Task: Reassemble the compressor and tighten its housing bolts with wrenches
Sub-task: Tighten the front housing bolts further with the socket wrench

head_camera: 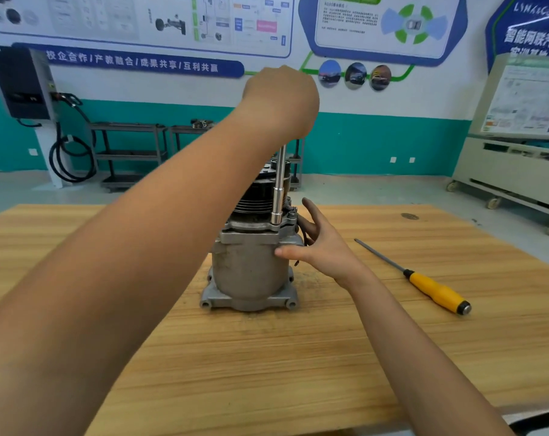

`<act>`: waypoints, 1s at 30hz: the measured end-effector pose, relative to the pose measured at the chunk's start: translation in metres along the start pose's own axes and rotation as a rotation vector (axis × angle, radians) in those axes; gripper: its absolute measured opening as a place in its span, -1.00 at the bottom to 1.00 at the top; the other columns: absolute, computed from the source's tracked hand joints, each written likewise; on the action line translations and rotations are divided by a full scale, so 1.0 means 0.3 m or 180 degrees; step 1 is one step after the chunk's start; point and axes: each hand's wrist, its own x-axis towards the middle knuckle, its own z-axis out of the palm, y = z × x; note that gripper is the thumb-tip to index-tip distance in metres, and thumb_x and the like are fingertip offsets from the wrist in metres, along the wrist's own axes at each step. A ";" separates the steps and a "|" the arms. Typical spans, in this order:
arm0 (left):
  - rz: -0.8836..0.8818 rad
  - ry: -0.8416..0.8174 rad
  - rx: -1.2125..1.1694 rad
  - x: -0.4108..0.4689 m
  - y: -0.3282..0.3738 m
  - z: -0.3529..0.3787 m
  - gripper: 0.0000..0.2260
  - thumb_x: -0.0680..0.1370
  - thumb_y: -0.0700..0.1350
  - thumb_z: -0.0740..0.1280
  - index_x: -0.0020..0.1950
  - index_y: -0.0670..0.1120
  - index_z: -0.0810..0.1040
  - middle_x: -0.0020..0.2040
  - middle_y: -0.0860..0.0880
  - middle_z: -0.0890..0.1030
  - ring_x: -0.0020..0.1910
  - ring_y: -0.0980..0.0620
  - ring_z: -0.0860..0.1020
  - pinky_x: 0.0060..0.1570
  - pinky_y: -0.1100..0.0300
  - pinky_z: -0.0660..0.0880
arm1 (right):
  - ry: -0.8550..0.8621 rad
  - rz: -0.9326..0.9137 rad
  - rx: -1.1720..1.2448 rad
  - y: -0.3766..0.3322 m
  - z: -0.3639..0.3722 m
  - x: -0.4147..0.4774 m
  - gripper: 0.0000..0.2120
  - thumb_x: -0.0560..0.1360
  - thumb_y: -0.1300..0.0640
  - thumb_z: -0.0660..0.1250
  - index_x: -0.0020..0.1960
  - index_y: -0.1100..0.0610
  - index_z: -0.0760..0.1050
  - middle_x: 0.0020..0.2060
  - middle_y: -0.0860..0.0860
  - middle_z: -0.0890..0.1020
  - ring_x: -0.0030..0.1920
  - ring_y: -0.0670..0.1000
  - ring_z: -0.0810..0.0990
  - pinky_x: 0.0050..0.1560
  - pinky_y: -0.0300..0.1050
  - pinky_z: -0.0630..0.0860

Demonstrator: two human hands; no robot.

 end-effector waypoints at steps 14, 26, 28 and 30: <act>0.0153 -0.1687 -0.4602 0.009 -0.096 0.080 -0.81 0.58 -0.13 0.09 -0.10 -0.09 0.47 -0.65 0.12 0.16 -0.70 0.18 0.09 -0.63 0.36 0.04 | -0.0112 -0.0027 -0.0135 -0.006 -0.012 -0.001 0.08 0.28 0.18 0.57 0.53 -0.14 -0.07 0.43 -0.05 0.35 0.44 -0.10 0.24 0.34 -0.11 0.22; 0.0722 0.0453 0.0443 -0.037 0.025 0.035 -0.89 0.53 -0.36 0.14 -0.16 -0.21 0.36 -0.23 -0.15 0.33 -0.22 -0.14 0.37 -0.33 0.15 0.21 | -0.0062 -0.0029 -0.0104 -0.005 -0.004 -0.005 0.05 0.27 0.14 0.58 0.52 -0.14 -0.01 0.43 -0.08 0.33 0.43 -0.15 0.24 0.27 -0.20 0.24; 0.0520 0.0638 -0.0086 -0.041 0.026 0.087 -0.84 0.54 -0.35 0.12 0.10 -0.26 0.39 -0.06 -0.22 0.45 -0.04 -0.21 0.47 -0.22 0.11 0.23 | -0.0050 -0.0042 -0.0086 -0.006 -0.001 -0.007 0.04 0.27 0.14 0.58 0.52 -0.15 -0.01 0.43 -0.08 0.32 0.43 -0.16 0.24 0.28 -0.19 0.25; 0.0313 0.0773 -0.0732 -0.042 0.017 0.120 -0.81 0.57 -0.28 0.11 0.17 -0.25 0.35 -0.05 -0.18 0.47 -0.08 -0.16 0.45 -0.23 0.17 0.17 | -0.0045 -0.0057 -0.0057 -0.006 0.000 -0.009 0.04 0.27 0.14 0.58 0.52 -0.16 0.00 0.44 -0.08 0.32 0.42 -0.17 0.24 0.27 -0.18 0.26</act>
